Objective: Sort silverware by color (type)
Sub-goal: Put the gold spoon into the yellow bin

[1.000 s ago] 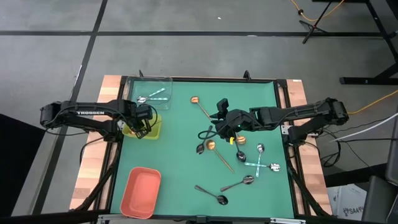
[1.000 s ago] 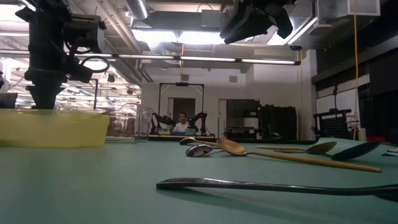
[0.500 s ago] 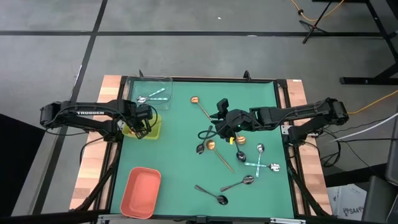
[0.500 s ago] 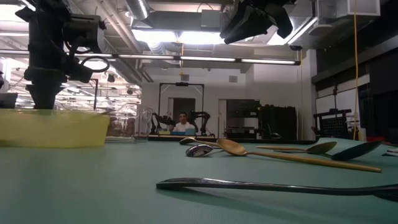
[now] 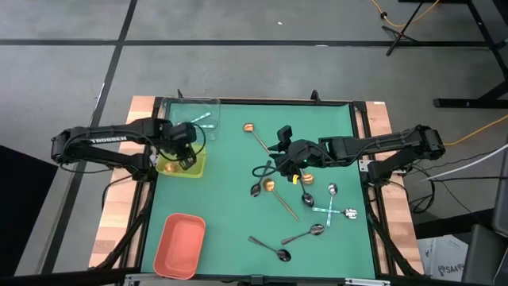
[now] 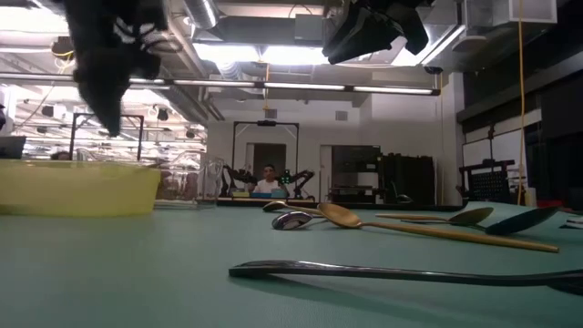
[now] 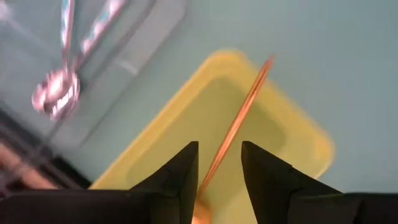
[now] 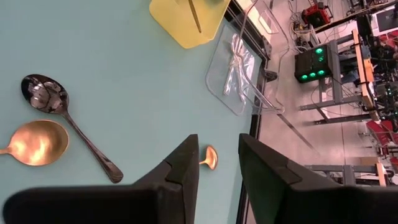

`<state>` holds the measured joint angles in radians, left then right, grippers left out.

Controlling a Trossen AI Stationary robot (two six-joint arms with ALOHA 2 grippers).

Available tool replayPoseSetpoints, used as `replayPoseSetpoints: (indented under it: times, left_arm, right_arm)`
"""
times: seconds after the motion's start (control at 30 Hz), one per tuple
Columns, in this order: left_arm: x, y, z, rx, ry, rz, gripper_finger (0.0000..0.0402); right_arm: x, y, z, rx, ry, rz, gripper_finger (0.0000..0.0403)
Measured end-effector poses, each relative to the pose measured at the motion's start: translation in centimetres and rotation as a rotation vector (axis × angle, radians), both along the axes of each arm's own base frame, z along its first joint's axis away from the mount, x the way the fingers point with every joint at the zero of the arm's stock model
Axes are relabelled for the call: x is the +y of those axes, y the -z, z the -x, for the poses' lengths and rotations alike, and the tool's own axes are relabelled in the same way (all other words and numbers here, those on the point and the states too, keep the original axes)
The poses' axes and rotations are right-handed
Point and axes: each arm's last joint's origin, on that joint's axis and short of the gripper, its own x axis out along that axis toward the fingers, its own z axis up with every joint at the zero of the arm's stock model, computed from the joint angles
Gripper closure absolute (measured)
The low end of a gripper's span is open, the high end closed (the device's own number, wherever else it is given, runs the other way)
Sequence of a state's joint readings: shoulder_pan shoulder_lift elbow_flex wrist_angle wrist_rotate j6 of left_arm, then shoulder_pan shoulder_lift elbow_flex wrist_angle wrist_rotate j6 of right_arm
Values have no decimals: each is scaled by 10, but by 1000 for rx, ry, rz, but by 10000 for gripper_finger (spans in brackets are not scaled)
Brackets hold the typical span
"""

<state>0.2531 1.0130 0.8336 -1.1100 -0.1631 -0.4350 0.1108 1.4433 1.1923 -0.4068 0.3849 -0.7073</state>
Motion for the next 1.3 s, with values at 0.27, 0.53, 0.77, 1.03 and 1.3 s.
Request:
replayPoseSetpoints:
  times: [0.27,0.53,0.77,1.03,1.3]
  left_arm:
    - [6,-30,-23,-285,1,-74,285]
    - [11,-47,-44,-509,119,-209,285]
    - [12,-54,-59,-611,191,-287,285]
    - [5,-44,-77,-595,252,-276,285]
    - [-2,-18,-99,-493,301,-230,285]
  right_arm:
    - [0,0,0,-12,24,-33,292]
    - [-24,0,-1,-100,255,-231,292]
    - [-59,1,2,-169,460,-400,292]
    - [-79,11,12,-66,555,-480,292]
    - [-75,23,26,178,490,-410,292]
